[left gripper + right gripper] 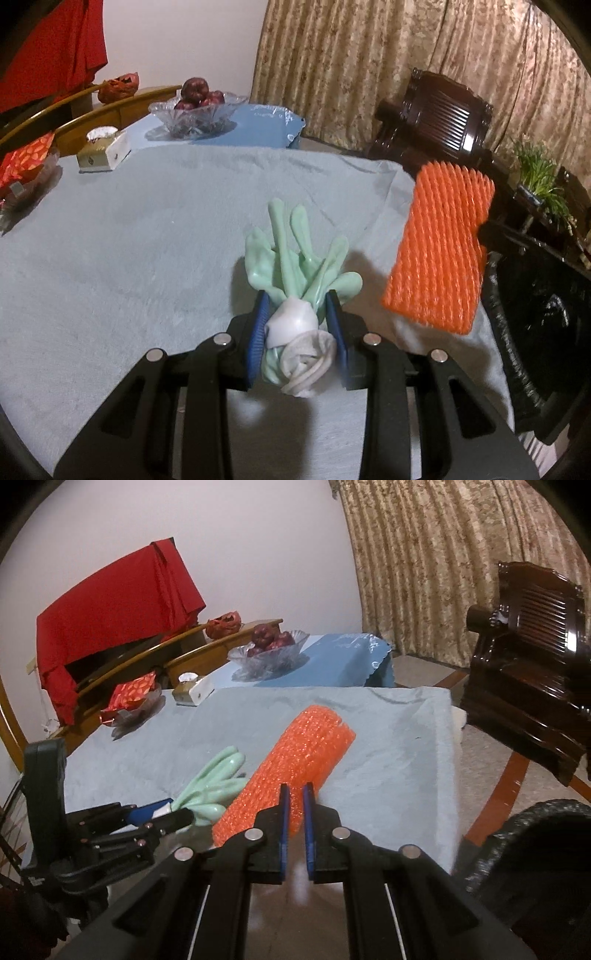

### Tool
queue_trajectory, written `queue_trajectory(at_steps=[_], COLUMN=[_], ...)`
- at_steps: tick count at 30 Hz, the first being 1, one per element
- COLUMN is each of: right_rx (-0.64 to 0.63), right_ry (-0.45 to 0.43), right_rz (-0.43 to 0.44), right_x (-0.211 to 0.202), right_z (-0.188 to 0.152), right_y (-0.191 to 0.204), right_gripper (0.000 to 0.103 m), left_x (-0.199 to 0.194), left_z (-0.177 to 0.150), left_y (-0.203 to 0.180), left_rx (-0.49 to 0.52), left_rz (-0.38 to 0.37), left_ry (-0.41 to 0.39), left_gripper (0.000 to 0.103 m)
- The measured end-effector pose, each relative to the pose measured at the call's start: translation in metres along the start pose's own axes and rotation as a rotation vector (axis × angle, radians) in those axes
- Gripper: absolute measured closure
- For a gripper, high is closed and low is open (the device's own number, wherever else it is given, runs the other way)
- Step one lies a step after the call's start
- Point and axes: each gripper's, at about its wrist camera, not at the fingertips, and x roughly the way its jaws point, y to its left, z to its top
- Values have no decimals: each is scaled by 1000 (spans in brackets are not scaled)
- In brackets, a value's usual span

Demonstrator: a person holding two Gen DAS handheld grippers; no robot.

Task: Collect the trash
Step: 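Carry the glove and orange net over the bin with both grippers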

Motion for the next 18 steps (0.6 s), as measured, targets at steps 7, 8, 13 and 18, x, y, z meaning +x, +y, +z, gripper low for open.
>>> queue_trajectory(at_steps=[7,8,13,18], right_rx=[24,27,40,59], right_ry=[-45,-50,-69,-85], right_rz=[-34,-42,-90,-154], right_x=[-35,-41,-69,-101], right_z=[4,4,3,-3], right_y=[-22,-25,-42,-65], right_gripper=[96,96,96,96], left_x=[-18,-21,-30,-33], left_z=[12,14,20,22], left_y=[-33,-40,-71,-108], left_rx=[32,38,65,88], left_rz=[-29,-34,-60,-107], left_ry=[-50,-58,-89,-105], left_gripper=[73,73,73,73])
